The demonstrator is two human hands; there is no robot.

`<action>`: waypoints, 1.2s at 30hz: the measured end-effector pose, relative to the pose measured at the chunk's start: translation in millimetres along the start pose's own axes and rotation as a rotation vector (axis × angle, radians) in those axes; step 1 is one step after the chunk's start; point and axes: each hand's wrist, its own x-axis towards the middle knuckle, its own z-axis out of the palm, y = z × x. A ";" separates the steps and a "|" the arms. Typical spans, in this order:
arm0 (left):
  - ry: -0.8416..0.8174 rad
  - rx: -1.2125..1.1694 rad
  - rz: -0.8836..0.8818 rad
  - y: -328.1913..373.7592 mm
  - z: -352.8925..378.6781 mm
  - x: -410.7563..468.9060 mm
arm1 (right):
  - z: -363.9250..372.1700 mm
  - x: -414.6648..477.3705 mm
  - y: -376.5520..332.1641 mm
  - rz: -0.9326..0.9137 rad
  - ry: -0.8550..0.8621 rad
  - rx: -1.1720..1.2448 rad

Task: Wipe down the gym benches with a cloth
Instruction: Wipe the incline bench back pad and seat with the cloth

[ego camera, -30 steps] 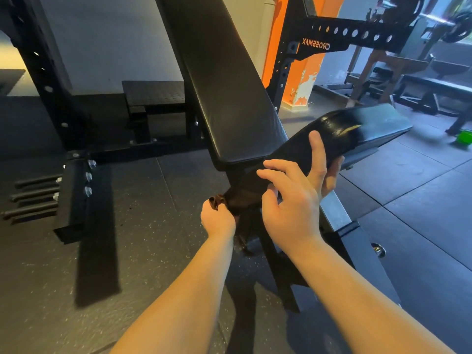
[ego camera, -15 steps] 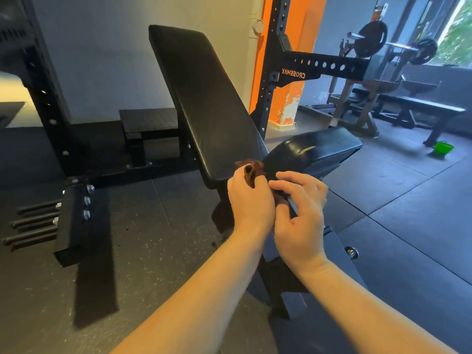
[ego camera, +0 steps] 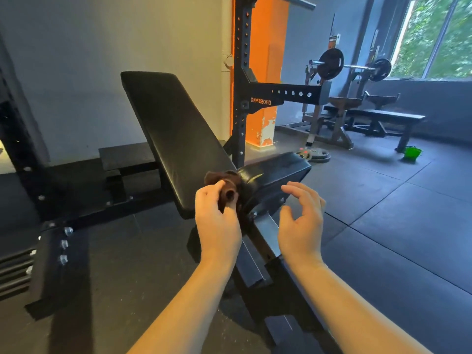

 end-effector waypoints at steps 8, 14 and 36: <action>-0.075 0.295 0.483 17.5 31.1 25.3 | -10.0 17.5 0.3 0.022 -0.009 0.006; -0.021 0.100 0.087 -24.9 2.3 -6.6 | -7.4 13.2 6.3 0.084 -0.042 0.011; -0.639 0.763 0.549 66.2 63.2 78.0 | -16.5 40.1 14.7 0.189 0.014 0.072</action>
